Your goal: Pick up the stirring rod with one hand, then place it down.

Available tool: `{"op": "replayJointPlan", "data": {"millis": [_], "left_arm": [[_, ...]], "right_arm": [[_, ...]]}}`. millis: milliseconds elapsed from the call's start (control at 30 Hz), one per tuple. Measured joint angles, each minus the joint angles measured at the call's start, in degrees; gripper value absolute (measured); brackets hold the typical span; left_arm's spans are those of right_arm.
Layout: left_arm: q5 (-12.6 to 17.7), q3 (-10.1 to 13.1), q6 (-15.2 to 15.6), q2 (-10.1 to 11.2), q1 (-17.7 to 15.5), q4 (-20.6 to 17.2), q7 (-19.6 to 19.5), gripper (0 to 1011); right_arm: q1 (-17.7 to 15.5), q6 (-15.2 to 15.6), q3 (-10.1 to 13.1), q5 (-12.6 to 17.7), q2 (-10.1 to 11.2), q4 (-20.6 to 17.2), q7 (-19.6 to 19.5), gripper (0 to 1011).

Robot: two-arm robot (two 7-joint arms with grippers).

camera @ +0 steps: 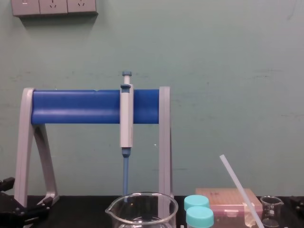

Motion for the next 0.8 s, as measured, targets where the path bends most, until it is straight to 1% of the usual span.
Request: {"op": "replayJointPlan", "data": {"millis": [800], "left_arm": [[0.0, 0.0, 0.0, 0.0, 0.0, 0.0, 0.0, 1000]], "right_arm": [[0.0, 0.0, 0.0, 0.0, 0.0, 0.0, 0.0, 1003]]}}
